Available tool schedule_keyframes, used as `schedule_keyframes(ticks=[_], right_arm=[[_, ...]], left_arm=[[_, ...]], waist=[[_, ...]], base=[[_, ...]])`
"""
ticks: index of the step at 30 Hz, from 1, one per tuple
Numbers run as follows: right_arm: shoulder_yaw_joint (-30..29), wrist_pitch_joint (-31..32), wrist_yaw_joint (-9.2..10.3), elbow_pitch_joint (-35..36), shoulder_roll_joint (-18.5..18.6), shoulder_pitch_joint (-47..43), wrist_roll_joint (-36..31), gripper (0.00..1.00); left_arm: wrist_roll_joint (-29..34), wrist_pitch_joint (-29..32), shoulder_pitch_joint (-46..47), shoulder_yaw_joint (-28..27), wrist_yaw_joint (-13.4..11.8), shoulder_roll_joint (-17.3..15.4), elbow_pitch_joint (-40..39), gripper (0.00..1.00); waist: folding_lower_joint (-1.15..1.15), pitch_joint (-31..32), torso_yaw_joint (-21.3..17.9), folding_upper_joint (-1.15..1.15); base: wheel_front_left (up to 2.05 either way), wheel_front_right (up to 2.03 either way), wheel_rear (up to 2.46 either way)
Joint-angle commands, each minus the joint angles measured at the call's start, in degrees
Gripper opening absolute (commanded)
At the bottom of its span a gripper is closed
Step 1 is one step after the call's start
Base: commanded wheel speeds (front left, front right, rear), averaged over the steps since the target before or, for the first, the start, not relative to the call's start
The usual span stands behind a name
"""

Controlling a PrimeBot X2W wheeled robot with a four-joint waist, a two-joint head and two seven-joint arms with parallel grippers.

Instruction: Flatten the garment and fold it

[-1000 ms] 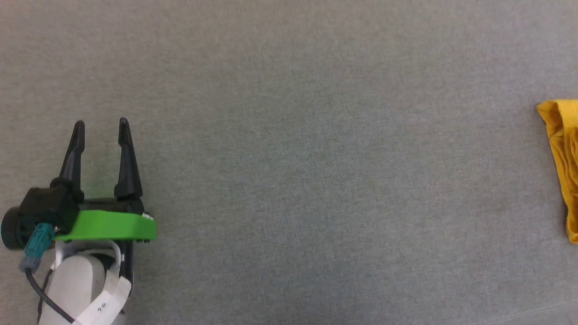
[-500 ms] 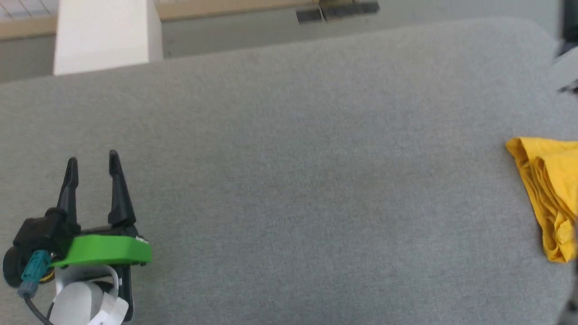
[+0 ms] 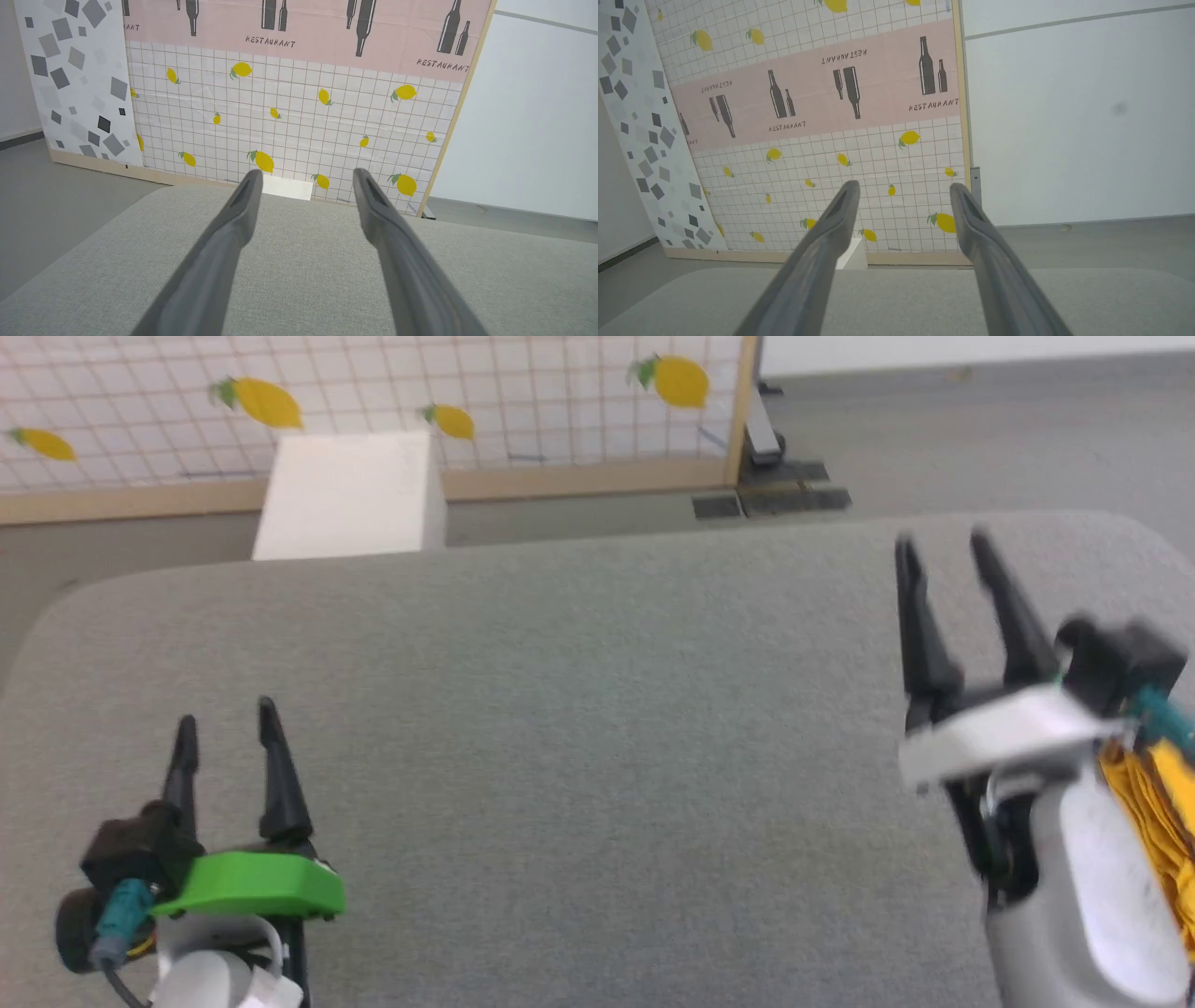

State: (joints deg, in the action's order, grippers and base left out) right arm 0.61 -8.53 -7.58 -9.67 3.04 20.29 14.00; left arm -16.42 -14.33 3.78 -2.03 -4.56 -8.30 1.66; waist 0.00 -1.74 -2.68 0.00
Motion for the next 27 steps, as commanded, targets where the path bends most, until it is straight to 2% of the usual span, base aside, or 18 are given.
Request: schedule_keyframes(ticks=[1,6,13,14,27], right_arm=[[-0.1,-0.7,0.09,-0.7,-0.1,-2.2,-0.1,1.00],[0.1,-3.1,0.09,-3.2,-0.1,-9.2,0.8,1.00],[-1.4,-3.3,0.09,-5.5,-0.1,-13.3,0.8,1.00],[-1.6,-3.2,0.09,-5.6,-0.1,-13.6,0.8,0.00],[-1.4,-2.3,0.01,-4.5,-0.1,-13.4,-0.3,0.00]], left_arm=[[-0.2,0.2,-0.8,0.5,0.3,0.3,0.4,1.00],[-0.2,0.9,-2.0,2.1,0.8,0.7,2.2,1.00],[0.5,2.0,-3.5,4.1,1.2,0.6,4.6,1.00],[0.6,2.0,-3.6,4.4,1.3,0.5,4.8,0.00],[1.4,3.0,-3.1,4.4,1.3,0.9,4.4,0.00]], waist=[[0.00,2.8,2.9,0.00],[0.00,3.9,3.5,0.00],[0.00,4.6,2.5,0.00],[0.00,4.7,2.3,0.00],[0.00,4.4,2.5,0.00]], base=[[0.00,0.00,0.00],[0.00,0.00,0.00],[0.00,0.00,0.00],[0.00,0.00,0.00],[0.00,0.00,0.00]])
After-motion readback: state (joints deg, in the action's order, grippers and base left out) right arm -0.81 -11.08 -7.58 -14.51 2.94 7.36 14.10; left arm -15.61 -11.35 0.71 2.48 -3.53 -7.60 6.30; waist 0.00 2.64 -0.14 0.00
